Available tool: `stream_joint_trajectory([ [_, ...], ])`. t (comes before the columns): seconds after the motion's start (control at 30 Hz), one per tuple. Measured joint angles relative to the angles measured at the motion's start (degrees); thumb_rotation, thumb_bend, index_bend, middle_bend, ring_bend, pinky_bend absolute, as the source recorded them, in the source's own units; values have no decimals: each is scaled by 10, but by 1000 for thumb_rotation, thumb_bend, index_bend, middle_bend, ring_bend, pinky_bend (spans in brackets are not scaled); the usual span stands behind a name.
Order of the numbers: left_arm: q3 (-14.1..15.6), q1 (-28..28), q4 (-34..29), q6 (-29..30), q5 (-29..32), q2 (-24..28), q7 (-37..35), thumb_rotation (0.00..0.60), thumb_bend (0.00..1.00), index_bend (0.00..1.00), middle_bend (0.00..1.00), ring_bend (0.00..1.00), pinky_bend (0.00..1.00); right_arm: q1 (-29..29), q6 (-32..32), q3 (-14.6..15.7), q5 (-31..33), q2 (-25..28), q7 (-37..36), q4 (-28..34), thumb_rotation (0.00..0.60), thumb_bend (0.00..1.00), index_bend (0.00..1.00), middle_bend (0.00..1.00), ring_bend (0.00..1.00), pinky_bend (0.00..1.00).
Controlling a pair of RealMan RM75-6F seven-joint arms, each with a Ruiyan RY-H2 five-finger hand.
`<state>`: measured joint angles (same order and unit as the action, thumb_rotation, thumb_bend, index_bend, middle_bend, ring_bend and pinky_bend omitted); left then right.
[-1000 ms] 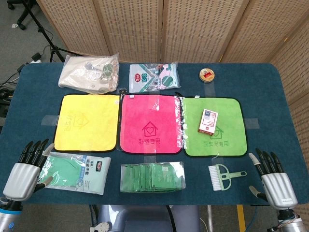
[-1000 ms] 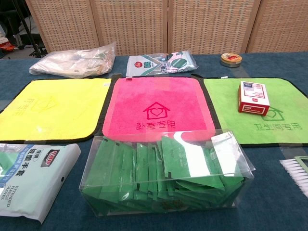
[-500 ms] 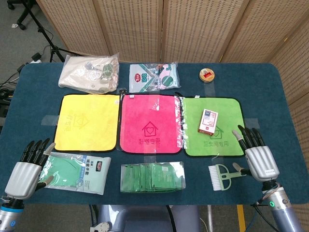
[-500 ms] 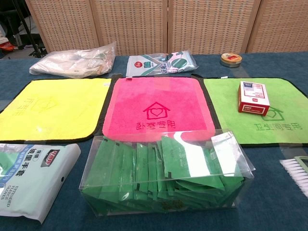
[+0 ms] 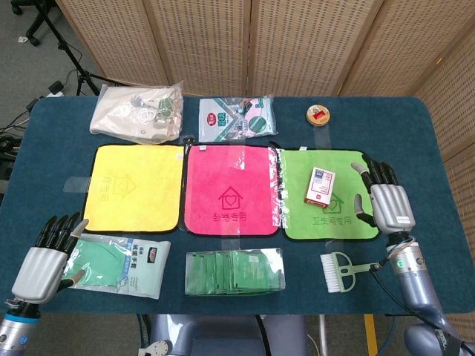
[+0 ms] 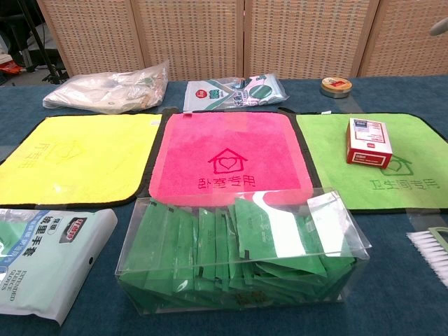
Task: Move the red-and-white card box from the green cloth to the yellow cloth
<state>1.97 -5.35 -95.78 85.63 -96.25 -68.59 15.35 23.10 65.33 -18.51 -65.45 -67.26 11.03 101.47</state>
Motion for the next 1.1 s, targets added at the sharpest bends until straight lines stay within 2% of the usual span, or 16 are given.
stream_joint_trajectory([
  [0.13, 0, -1, 1, -2, 1, 0, -2, 600, 111, 0, 0, 0, 0, 13, -28, -19, 68, -7, -24, 5, 600, 724, 131, 31, 0, 0],
  [0.37, 2, -1, 0, 0, -2, 1, -4, 600, 111, 0, 0, 0, 0, 42, -110, -62, 237, 3, -98, 29, 600, 724, 131, 27, 0, 0],
  [0.57, 4, -1, 0, 0, -5, 2, -5, 600, 111, 0, 0, 0, 0, 71, -156, -83, 342, 16, -145, 44, 600, 724, 131, 19, 0, 0],
  [0.7, 5, -1, -1, 2, -8, 3, -5, 600, 111, 0, 0, 0, 0, 86, -170, -83, 368, 18, -160, 43, 600, 724, 131, 13, 0, 0],
  [0.97, 7, -2, 0, -2, -9, 1, -4, 600, 111, 0, 0, 0, 0, 100, -170, -65, 396, 4, -167, 18, 600, 724, 131, 10, 0, 0],
  [1.1, 9, -2, 1, -1, -11, 1, -2, 600, 111, 0, 0, 0, 0, 104, -196, -59, 405, 1, -177, -6, 600, 724, 131, 10, 0, 0],
])
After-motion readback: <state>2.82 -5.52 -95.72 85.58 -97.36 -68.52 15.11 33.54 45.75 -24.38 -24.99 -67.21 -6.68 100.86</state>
